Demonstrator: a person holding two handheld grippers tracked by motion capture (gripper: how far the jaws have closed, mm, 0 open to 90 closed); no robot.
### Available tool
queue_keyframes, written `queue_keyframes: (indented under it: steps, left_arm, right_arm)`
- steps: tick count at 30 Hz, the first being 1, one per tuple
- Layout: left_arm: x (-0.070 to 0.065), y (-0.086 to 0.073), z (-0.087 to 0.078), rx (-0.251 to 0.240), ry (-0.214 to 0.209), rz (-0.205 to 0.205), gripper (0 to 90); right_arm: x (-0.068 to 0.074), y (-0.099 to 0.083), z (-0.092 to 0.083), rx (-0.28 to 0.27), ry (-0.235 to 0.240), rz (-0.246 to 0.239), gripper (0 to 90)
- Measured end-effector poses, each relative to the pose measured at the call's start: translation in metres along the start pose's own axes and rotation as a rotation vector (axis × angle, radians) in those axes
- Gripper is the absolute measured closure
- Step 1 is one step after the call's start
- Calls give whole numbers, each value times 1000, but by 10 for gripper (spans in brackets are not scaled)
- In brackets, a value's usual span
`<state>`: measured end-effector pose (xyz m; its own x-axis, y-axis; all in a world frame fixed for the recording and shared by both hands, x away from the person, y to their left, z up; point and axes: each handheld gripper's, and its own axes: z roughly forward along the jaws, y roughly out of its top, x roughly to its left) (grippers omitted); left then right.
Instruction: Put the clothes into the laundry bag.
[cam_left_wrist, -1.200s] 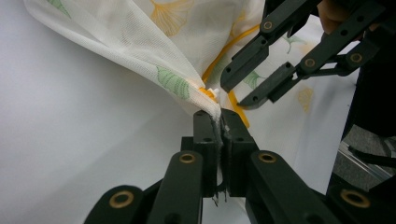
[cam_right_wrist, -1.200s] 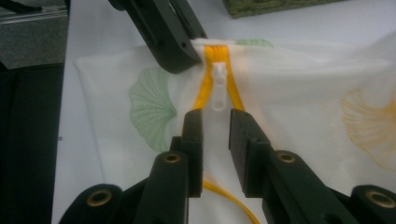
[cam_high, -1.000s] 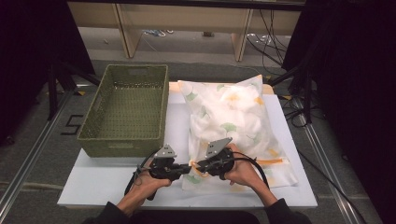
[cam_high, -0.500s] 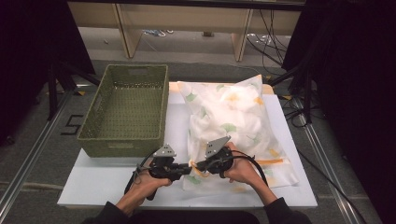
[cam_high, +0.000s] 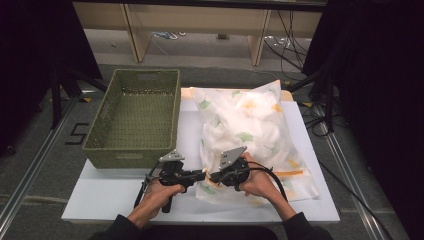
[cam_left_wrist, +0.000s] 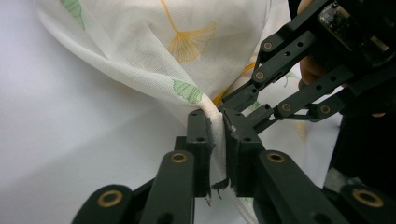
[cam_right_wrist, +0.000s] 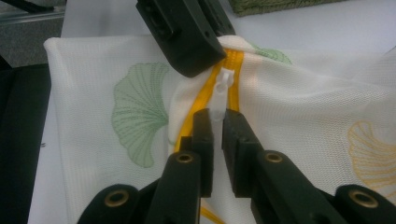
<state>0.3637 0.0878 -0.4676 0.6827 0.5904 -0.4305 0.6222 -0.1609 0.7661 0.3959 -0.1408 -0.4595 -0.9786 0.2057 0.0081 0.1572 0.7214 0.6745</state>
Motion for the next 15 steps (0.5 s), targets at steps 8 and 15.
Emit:
queue_keyframes:
  steps: [8,15]
  left_arm:
    - [-7,-1,1,14,27,75,827]
    - [-7,-1,0,14,29,92,828]
  right_arm:
    - [-1,1,-6,-21,13,20,841]
    - [-1,1,-7,-36,24,9,845]
